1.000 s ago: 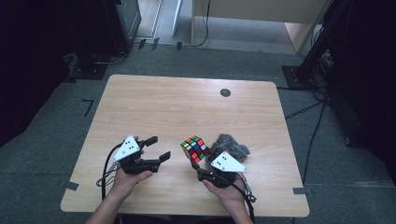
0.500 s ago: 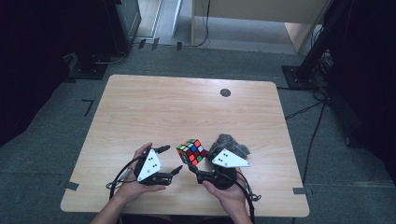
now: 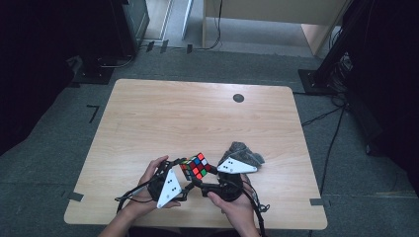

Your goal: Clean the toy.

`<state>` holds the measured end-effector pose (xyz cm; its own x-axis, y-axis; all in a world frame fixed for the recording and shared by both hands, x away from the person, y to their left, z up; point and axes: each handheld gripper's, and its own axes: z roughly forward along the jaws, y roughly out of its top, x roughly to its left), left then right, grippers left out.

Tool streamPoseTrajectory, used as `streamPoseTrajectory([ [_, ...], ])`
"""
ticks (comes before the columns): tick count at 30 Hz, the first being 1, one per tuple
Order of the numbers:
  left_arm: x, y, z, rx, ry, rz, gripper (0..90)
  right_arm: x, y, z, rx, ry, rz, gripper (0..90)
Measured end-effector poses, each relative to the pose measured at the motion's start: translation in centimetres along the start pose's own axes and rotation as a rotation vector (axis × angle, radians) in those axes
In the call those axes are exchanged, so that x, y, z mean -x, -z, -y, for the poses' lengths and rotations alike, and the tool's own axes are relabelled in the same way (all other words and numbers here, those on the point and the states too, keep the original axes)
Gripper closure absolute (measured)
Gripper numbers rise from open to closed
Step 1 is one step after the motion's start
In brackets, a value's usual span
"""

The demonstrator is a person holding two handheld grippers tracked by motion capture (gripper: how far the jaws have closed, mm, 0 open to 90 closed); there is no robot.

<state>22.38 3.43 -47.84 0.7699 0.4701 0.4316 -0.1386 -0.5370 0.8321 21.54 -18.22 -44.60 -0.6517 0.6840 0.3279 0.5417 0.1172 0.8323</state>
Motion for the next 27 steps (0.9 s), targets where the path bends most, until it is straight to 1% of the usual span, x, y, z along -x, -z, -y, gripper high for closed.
streamPoseTrajectory([
  [2, 0.0, 0.0, 0.1, 0.004, 0.006, -0.026, 29.5, 0.0, -0.1, 0.0, 0.000, -0.008, 0.002, 34.7],
  [3, 0.0, 0.0, 0.1, 0.008, 0.013, -0.027, 31.6, 0.0, 0.0, 0.0, 0.001, -0.018, 0.000, 34.6],
  [6, 0.3, -0.2, 0.1, 0.000, 0.011, -0.040, 31.1, 0.2, -0.1, 0.1, 0.000, -0.048, -0.008, 34.6],
  [8, 0.4, -0.3, 0.1, -0.002, 0.010, -0.036, 30.9, 0.1, -0.2, 0.1, -0.006, -0.059, -0.008, 34.6],
  [9, 0.4, -0.3, 0.1, -0.005, 0.009, -0.035, 32.2, 0.1, -0.2, 0.1, -0.008, -0.063, -0.008, 34.5],
  [12, 0.3, -0.2, 0.2, -0.004, 0.017, -0.027, 33.4, 0.1, -0.3, 0.1, -0.008, -0.050, -0.003, 34.4],
  [14, 0.1, -0.1, 0.2, 0.005, 0.043, -0.017, 33.7, 0.1, -0.3, 0.1, 0.008, -0.038, -0.013, 34.0],
  [16, -0.3, -0.1, 0.3, -0.004, 0.073, -0.022, 33.8, 0.2, -0.2, 0.0, 0.021, -0.026, -0.016, 28.2],
  [18, -1.1, 0.0, 0.7, -0.002, 0.126, -0.018, 33.9, 0.5, 0.3, -0.1, 0.036, -0.012, -0.013, 23.9],
  [19, -1.5, 0.2, 1.0, -0.005, 0.147, -0.021, 34.0, 0.8, 0.7, -0.2, 0.049, -0.005, -0.021, 20.7],
  [20, -1.9, 0.3, 1.2, -0.009, 0.171, -0.026, 34.0, 1.2, 1.2, -0.4, 0.068, 0.008, -0.027, 19.7],
  [21, -2.4, 0.5, 1.5, -0.008, 0.201, -0.026, 34.0, 1.7, 2.0, -0.6, 0.097, 0.026, -0.015, 21.5],
  [22, -2.8, 0.7, 1.7, -0.005, 0.229, -0.024, 34.0, 2.3, 2.7, -0.8, 0.130, 0.032, 0.013, 22.7],
  [23, -3.2, 0.9, 1.9, -0.002, 0.253, -0.025, 34.0, 3.2, 3.4, -0.8, 0.159, 0.037, 0.057, 23.7],
  [24, -3.5, 1.0, 2.1, 0.000, 0.276, -0.025, 34.0, 4.1, 3.9, -0.6, 0.172, 0.039, 0.112, 24.8],
  [25, -3.8, 1.1, 2.2, 0.002, 0.292, -0.024, 34.1, 5.2, 4.0, -0.3, 0.168, 0.028, 0.156, 24.8],
  [26, -3.9, 1.2, 2.3, 0.006, 0.305, -0.021, 34.0, 6.4, 3.8, 0.2, 0.148, -0.005, 0.186, 23.9],
  [27, -4.0, 1.2, 2.3, 0.009, 0.313, -0.018, 34.1, 7.5, 3.4, 0.8, 0.112, -0.042, 0.227, 22.1],
])
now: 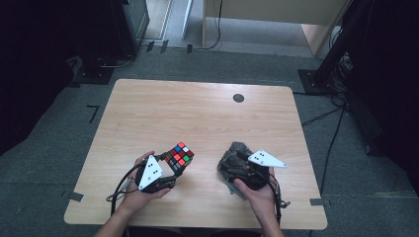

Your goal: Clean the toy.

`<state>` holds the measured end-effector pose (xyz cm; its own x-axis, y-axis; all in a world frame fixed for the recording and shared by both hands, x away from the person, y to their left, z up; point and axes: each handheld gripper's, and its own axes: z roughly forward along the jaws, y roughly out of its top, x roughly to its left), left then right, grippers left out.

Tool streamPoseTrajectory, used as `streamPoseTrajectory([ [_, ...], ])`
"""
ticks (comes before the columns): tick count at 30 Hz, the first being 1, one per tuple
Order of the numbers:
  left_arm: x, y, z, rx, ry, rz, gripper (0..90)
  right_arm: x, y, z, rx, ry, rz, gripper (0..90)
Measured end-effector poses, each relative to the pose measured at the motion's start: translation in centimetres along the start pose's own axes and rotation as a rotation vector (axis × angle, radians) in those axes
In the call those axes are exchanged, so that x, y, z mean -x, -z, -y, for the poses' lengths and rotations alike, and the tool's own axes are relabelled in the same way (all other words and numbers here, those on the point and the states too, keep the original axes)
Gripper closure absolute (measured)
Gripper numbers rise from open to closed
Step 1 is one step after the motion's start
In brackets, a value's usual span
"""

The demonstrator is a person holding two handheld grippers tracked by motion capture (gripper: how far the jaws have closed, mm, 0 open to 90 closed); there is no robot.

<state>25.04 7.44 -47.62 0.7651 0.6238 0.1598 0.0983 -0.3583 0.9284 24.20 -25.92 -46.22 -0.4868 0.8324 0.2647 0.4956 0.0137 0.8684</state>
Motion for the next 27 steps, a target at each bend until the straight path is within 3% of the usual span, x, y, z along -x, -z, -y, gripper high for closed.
streamPoseTrajectory([
  [3, -0.1, 0.0, 0.0, 0.002, 0.018, 0.017, 34.0, 1.6, -1.8, 1.9, -0.078, -0.027, 0.125, 20.6],
  [6, 0.1, -0.1, 0.2, -0.004, 0.013, 0.032, 34.0, 1.6, -3.3, 3.0, -0.145, -0.010, 0.156, 22.3],
  [9, 0.3, -0.2, 0.3, -0.003, 0.011, 0.046, 34.0, 1.3, -4.1, 3.6, -0.185, 0.036, 0.217, 37.8],
  [12, 0.4, -0.1, 0.2, -0.003, 0.016, 0.051, 34.0, 1.3, -4.1, 3.9, -0.201, 0.098, 0.251, 47.5],
  [17, 0.3, 0.0, 0.2, -0.006, 0.031, 0.044, 33.9, 1.4, -4.1, 4.4, -0.185, 0.106, 0.275, 52.8],
  [20, 0.2, 0.1, 0.1, 0.002, 0.035, 0.047, 33.9, 1.6, -3.9, 4.4, -0.179, 0.111, 0.295, 64.7],
  [23, 0.1, 0.2, 0.0, 0.008, 0.048, 0.051, 34.0, 2.0, -3.2, 4.3, -0.151, 0.056, 0.287, 73.1],
  [24, 0.1, 0.3, 0.0, 0.007, 0.048, 0.054, 33.9, 2.0, -2.8, 4.1, -0.132, 0.045, 0.279, 73.8],
  [27, 0.1, 0.2, 0.1, 0.004, 0.045, 0.067, 34.0, 0.8, -1.4, 2.9, -0.013, 0.056, 0.183, 74.0],
])
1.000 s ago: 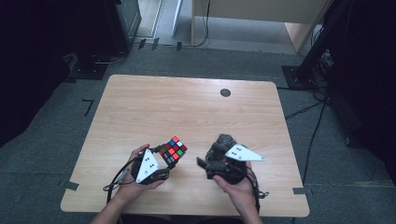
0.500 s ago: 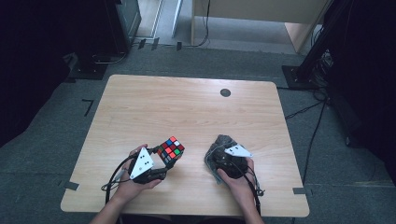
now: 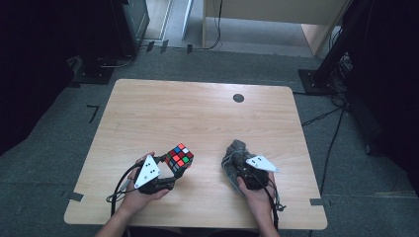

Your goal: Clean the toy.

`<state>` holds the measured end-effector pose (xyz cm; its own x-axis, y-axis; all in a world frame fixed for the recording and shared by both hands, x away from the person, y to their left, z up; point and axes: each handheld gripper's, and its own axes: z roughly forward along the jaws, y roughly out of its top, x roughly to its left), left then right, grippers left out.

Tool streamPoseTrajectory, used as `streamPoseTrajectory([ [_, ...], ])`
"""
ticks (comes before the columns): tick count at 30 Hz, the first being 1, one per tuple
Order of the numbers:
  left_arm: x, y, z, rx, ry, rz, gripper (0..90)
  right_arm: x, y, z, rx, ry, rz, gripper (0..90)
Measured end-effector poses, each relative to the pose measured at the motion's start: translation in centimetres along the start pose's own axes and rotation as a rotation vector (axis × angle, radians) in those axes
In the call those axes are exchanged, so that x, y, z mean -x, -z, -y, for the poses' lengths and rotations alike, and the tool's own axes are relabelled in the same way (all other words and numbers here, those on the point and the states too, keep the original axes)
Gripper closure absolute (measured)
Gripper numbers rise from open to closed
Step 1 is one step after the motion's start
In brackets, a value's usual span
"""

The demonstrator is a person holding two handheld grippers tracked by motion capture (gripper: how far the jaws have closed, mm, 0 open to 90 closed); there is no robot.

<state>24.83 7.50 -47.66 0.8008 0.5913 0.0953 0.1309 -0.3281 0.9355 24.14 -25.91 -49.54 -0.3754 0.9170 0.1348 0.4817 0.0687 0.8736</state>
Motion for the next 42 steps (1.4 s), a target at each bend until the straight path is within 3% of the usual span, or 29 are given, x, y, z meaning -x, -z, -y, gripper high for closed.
streamPoseTrajectory([
  [2, 0.3, -0.3, 0.0, -0.008, -0.014, 0.008, 34.0, -1.2, 1.2, -1.3, 0.068, 0.011, -0.065, 74.0],
  [4, 0.8, -0.6, 0.1, -0.032, -0.055, 0.011, 34.0, -2.7, 2.4, -2.7, 0.131, 0.005, -0.165, 73.8],
  [6, 1.6, -1.0, 0.1, -0.048, -0.094, 0.023, 34.0, -4.7, 3.5, -3.8, 0.180, 0.044, -0.251, 73.5],
  [8, 2.4, -1.3, 0.0, -0.056, -0.117, 0.043, 34.0, -6.8, 4.2, -4.6, 0.207, 0.098, -0.308, 73.3],
  [11, 3.2, -1.4, -0.3, -0.047, -0.132, 0.070, 34.0, -9.2, 4.4, -4.7, 0.188, 0.165, -0.362, 72.7],
  [14, 3.5, -1.2, -0.6, -0.055, -0.138, 0.067, 34.0, -9.8, 3.9, -4.1, 0.171, 0.205, -0.356, 72.4],
  [17, 3.4, -1.0, -0.6, -0.052, -0.130, 0.087, 34.0, -8.9, 3.5, -4.0, 0.160, 0.163, -0.360, 72.5],
  [21, 3.3, -1.0, -0.6, -0.055, -0.137, 0.091, 34.1, -7.4, 2.9, -3.8, 0.121, 0.131, -0.299, 72.5],
  [23, 3.3, -1.0, -0.6, -0.056, -0.141, 0.097, 34.2, -6.8, 2.7, -3.7, 0.105, 0.101, -0.296, 72.5],
  [26, 3.2, -1.0, -0.6, -0.052, -0.133, 0.098, 34.1, -6.7, 3.0, -3.8, 0.119, 0.095, -0.279, 72.4],
  [28, 3.2, -1.0, -0.6, -0.055, -0.136, 0.094, 34.2, -6.9, 3.6, -4.1, 0.159, 0.080, -0.304, 72.3],
  [30, 3.3, -1.0, -0.7, -0.050, -0.139, 0.102, 34.2, -7.6, 4.0, -4.5, 0.177, 0.107, -0.339, 72.1],
  [33, 3.3, -0.5, -1.1, -0.009, -0.125, 0.123, 34.2, -8.3, 3.9, -4.5, 0.158, 0.140, -0.340, 72.1],
  [35, 3.2, -0.3, -1.2, -0.004, -0.129, 0.119, 34.2, -7.7, 3.8, -4.3, 0.170, 0.101, -0.348, 72.1],
  [39, 2.8, -0.2, -1.2, 0.003, -0.116, 0.124, 34.2, -6.1, 3.6, -4.2, 0.131, 0.079, -0.260, 72.1],
  [42, 2.9, -0.5, -0.9, -0.026, -0.133, 0.110, 34.2, -5.9, 4.1, -4.5, 0.164, 0.043, -0.284, 71.7],
])
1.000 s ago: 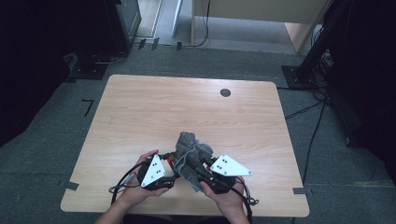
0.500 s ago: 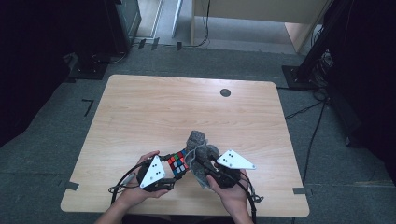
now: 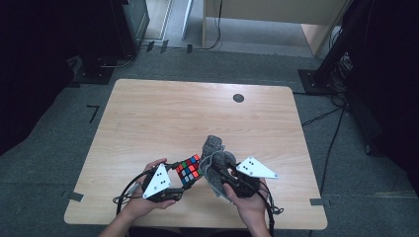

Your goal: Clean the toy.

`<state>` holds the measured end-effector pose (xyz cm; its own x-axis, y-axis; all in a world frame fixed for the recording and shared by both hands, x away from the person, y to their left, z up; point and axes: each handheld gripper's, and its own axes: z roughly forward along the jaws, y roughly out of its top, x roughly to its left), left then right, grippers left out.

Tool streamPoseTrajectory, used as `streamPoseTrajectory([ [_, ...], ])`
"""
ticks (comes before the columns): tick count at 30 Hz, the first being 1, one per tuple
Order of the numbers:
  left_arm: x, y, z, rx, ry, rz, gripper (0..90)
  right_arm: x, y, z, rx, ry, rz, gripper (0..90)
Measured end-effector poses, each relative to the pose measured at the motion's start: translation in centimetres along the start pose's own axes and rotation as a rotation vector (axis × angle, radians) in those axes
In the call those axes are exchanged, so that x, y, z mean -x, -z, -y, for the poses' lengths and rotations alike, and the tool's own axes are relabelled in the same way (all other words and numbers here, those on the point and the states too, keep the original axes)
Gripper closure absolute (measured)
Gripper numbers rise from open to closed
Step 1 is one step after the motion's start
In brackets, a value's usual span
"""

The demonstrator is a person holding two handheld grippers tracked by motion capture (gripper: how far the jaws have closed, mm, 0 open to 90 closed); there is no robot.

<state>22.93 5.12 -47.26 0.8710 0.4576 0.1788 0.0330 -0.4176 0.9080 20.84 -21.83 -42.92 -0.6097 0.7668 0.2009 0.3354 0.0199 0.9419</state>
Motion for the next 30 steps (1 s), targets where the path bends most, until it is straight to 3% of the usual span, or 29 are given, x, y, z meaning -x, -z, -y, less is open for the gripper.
streamPoseTrajectory([
  [3, 0.2, -0.1, -0.1, 0.003, -0.001, 0.013, 34.2, -1.4, 0.0, -0.5, 0.022, 0.050, -0.064, 71.4],
  [6, 0.3, 0.2, -0.5, 0.029, 0.008, 0.020, 34.3, -2.1, -0.6, -0.2, -0.009, 0.084, -0.073, 71.3],
  [8, 0.1, 0.5, -0.4, 0.040, 0.017, 0.031, 34.3, -1.3, -0.6, 0.1, 0.002, 0.046, -0.071, 71.4],
  [10, -0.3, 0.9, -0.4, 0.070, 0.040, 0.042, 34.3, -0.3, -0.5, 0.3, -0.021, 0.044, 0.000, 71.6],
  [12, -0.7, 1.2, -0.6, 0.098, 0.065, 0.046, 34.3, 0.9, -0.2, 0.4, -0.021, -0.004, 0.024, 71.6],
  [15, -1.1, 1.5, -0.6, 0.139, 0.113, 0.071, 34.3, 1.6, 0.0, 0.6, -0.005, -0.072, -0.007, 71.6],
  [21, -1.2, 1.8, -0.9, 0.176, 0.149, 0.104, 34.3, -0.2, -2.0, 2.0, -0.045, -0.060, -0.132, 72.4],
  [26, -1.9, 2.3, -0.9, 0.189, 0.170, 0.081, 34.3, 0.1, -2.9, 2.8, -0.116, -0.070, -0.167, 72.1],
  [28, -1.9, 2.2, -0.8, 0.176, 0.160, 0.075, 34.3, 0.6, -2.4, 2.5, -0.080, -0.087, -0.149, 72.1],
  [30, -1.8, 2.1, -0.7, 0.168, 0.158, 0.082, 34.2, 0.9, -1.5, 1.8, -0.009, -0.115, -0.144, 72.0],
])
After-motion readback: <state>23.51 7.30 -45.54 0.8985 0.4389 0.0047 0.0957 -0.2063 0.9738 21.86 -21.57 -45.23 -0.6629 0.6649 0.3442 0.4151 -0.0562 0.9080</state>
